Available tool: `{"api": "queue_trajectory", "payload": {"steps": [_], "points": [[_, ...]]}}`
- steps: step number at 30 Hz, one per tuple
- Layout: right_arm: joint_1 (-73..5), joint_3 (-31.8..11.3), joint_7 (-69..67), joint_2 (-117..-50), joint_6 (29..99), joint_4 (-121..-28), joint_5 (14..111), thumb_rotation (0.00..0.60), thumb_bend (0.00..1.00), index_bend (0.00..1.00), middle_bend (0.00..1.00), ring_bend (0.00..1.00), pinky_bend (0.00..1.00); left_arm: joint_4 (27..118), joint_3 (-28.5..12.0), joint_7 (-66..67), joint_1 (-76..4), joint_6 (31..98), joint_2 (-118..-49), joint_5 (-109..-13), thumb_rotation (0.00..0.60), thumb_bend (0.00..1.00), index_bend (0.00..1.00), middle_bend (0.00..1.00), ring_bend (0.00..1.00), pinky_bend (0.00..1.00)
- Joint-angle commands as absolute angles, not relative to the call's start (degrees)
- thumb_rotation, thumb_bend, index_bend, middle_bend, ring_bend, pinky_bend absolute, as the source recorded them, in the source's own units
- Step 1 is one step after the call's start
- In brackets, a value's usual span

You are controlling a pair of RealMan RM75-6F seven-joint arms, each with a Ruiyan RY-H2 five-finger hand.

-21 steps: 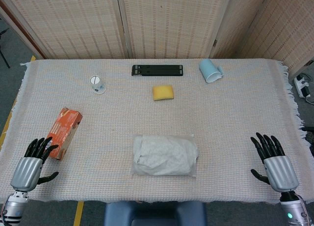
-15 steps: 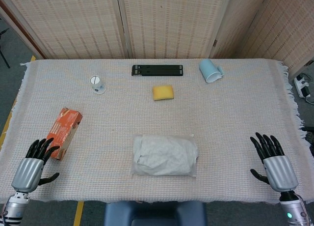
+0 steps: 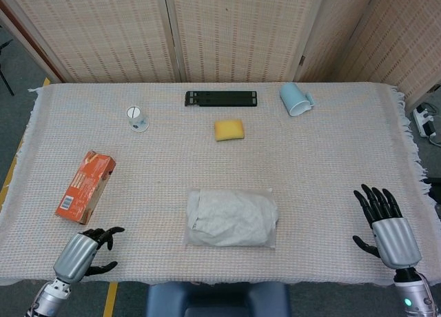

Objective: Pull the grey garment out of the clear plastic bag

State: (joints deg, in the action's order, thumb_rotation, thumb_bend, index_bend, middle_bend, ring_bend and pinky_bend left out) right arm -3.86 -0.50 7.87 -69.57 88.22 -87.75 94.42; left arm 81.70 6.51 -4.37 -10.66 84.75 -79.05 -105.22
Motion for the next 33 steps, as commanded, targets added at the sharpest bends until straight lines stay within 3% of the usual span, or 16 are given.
{"api": "queue_trajectory", "payload": {"steps": [1,6,18,33], "points": [[-4.3,-0.5,8.8,-70.2,87.2,-87.5,94.1,0.600,0.08,0.00,0.00,0.00,0.00,78.9,7.2,-1.4,-12.2,84.5,-84.8,-109.1,0.600,0.18,0.40,1.00,0.93,0.96],[-4.7,-0.7,9.5,-70.6,85.8,-87.4,93.0,0.600,0.09,0.00,0.00,0.00,0.00,72.2,5.4,-1.4,-13.5,86.1,-92.6,-110.5,0.600,0.25,0.49,1.00,1.00,1.00],[-4.8,-1.2,9.3,-70.3,85.5,-87.3,91.7,0.600,0.08,0.00,0.00,0.00,0.00,69.7,3.0,4.2,-17.0,81.0,-102.2,-107.4,0.600,0.24,0.48,1.00,1.00,1.00],[-5.3,-1.5,8.7,-69.8,84.4,-87.6,90.4,0.600,0.08,0.00,0.00,0.00,0.00,56.5,1.3,5.9,-19.3,82.8,-110.8,-105.3,0.600,0.24,0.45,1.00,1.00,1.00]]}}
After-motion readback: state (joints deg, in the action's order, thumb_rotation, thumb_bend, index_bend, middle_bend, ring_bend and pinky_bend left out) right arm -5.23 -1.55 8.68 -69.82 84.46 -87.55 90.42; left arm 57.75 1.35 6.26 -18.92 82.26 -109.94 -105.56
